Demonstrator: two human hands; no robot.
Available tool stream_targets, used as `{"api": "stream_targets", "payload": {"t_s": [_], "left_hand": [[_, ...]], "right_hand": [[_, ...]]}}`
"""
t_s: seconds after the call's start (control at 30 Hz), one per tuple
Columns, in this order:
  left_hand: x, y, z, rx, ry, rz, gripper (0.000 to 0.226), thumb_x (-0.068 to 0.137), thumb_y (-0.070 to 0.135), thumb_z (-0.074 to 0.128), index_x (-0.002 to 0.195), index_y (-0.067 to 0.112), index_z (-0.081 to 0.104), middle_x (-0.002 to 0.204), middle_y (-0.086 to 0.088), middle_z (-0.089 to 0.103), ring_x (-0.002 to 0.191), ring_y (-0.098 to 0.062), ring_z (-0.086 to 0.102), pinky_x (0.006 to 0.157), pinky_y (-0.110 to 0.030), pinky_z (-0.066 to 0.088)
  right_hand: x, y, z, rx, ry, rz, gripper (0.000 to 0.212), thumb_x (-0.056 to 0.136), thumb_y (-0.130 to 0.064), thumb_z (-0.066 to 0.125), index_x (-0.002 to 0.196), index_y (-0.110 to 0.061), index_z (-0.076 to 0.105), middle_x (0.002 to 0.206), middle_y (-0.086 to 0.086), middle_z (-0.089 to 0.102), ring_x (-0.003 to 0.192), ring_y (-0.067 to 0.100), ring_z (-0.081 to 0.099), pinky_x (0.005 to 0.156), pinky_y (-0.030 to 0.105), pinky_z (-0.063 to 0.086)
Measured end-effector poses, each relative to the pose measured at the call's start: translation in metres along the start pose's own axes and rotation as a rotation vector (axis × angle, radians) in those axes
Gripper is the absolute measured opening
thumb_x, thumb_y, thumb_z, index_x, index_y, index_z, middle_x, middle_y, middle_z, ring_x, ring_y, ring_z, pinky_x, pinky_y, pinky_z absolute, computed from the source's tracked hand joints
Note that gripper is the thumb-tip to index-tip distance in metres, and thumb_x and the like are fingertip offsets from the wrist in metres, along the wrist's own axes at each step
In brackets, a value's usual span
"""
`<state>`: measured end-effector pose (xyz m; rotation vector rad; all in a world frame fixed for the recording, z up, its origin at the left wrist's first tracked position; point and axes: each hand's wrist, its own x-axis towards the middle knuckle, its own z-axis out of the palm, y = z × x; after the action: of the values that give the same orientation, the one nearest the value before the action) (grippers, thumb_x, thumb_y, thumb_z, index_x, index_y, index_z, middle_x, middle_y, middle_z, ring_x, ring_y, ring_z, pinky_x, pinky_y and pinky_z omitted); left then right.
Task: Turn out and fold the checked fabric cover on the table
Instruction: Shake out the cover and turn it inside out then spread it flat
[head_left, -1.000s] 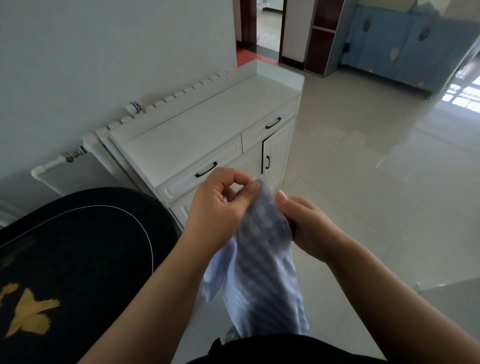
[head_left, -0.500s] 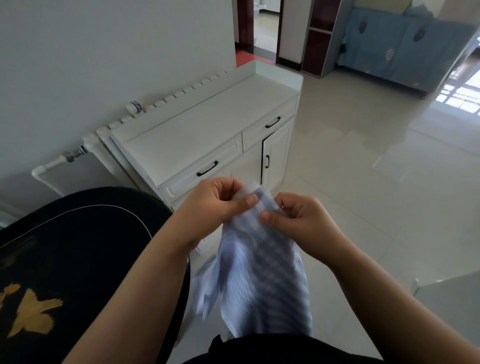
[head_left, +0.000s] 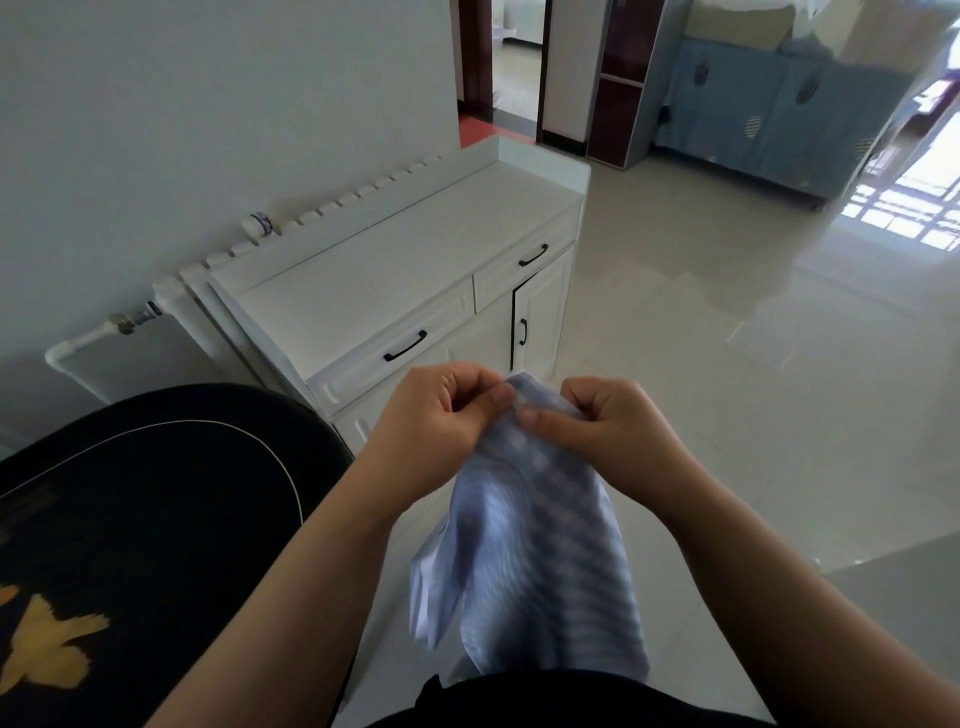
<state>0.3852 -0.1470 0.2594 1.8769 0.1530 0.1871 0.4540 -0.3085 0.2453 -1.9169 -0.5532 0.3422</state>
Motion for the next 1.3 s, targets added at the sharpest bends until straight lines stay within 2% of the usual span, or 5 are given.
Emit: {"api": "stream_targets", "payload": {"t_s": [0.33, 0.47, 0.63, 0.97, 1.3], "left_hand": [[0.002, 0.000, 0.013, -0.041, 0.098, -0.033, 0.026, 0.094, 0.017, 0.057, 0.071, 0.019, 0.068, 0.064, 0.007, 0.065, 0.064, -0.005, 0.061, 0.064, -0.021, 0.050], [0.011, 0.010, 0.010, -0.041, 0.146, -0.046, 0.027, 0.094, 0.020, 0.057, 0.072, 0.008, 0.065, 0.067, -0.003, 0.057, 0.066, -0.011, 0.052, 0.066, -0.024, 0.045], [0.026, 0.028, -0.007, -0.128, 0.130, -0.040, 0.031, 0.094, 0.024, 0.057, 0.069, 0.007, 0.063, 0.063, -0.004, 0.052, 0.060, -0.014, 0.047, 0.058, -0.023, 0.041], [0.042, 0.066, -0.039, -0.199, 0.061, 0.028, 0.024, 0.079, 0.036, 0.064, 0.068, 0.016, 0.072, 0.065, 0.000, 0.066, 0.062, -0.014, 0.060, 0.061, -0.024, 0.050], [0.042, 0.083, -0.055, -0.178, 0.168, 0.027, 0.027, 0.096, 0.016, 0.052, 0.072, 0.010, 0.064, 0.060, 0.004, 0.061, 0.057, -0.007, 0.056, 0.056, -0.017, 0.047]], "right_hand": [[-0.001, 0.003, 0.004, 0.003, 0.094, -0.073, 0.041, 0.078, -0.029, 0.076, 0.054, -0.021, 0.044, 0.044, -0.008, 0.035, 0.044, 0.004, 0.033, 0.045, 0.016, 0.028], [-0.002, 0.008, -0.008, 0.165, -0.016, -0.171, 0.036, 0.088, -0.021, 0.064, 0.111, -0.044, 0.051, 0.073, 0.000, 0.065, 0.065, 0.016, 0.060, 0.066, 0.028, 0.050], [0.013, 0.032, -0.022, 0.055, -0.057, -0.209, 0.021, 0.092, -0.013, 0.056, 0.095, -0.032, 0.048, 0.078, 0.008, 0.066, 0.077, 0.029, 0.064, 0.080, 0.052, 0.051], [0.050, 0.012, -0.016, 0.297, -0.276, -0.114, 0.017, 0.093, -0.028, 0.050, 0.100, -0.023, 0.065, 0.093, 0.000, 0.068, 0.085, 0.012, 0.064, 0.078, 0.024, 0.052], [0.059, -0.012, -0.001, 0.533, -0.281, -0.312, 0.025, 0.084, -0.031, 0.063, 0.093, -0.014, 0.048, 0.082, 0.012, 0.053, 0.077, 0.022, 0.051, 0.071, 0.030, 0.048]]}}
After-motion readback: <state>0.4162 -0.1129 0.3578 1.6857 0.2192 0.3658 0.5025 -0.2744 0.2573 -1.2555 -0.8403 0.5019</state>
